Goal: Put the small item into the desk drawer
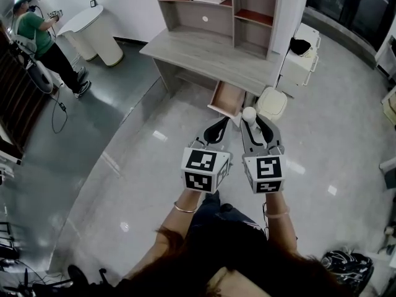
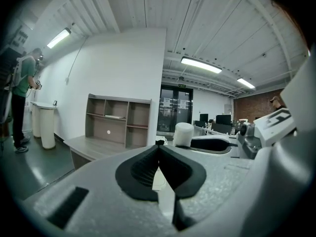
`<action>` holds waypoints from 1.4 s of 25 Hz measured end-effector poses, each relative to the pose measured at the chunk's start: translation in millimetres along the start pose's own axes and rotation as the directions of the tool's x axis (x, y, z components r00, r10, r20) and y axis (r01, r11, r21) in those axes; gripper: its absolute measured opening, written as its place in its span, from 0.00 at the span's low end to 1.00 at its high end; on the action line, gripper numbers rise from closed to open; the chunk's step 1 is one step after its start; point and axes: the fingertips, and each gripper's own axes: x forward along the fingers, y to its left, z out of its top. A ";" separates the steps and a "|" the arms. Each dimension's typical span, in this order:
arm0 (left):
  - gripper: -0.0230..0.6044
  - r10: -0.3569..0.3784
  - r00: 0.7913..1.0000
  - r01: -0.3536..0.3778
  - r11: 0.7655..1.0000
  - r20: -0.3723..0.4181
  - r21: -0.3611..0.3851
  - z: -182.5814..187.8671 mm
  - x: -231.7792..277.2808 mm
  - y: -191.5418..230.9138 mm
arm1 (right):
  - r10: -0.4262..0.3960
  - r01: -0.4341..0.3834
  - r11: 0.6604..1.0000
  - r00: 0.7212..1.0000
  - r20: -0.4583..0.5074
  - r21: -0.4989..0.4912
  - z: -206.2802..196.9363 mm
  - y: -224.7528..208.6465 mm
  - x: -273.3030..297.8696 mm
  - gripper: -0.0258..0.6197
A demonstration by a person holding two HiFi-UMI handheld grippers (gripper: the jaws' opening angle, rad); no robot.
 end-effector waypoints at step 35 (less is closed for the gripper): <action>0.06 -0.065 0.998 0.065 0.998 -0.023 -0.012 -15.0 167.1 156.9 | -0.035 0.024 0.997 0.986 -0.162 -0.069 -61.9 -36.3 213.7 0.23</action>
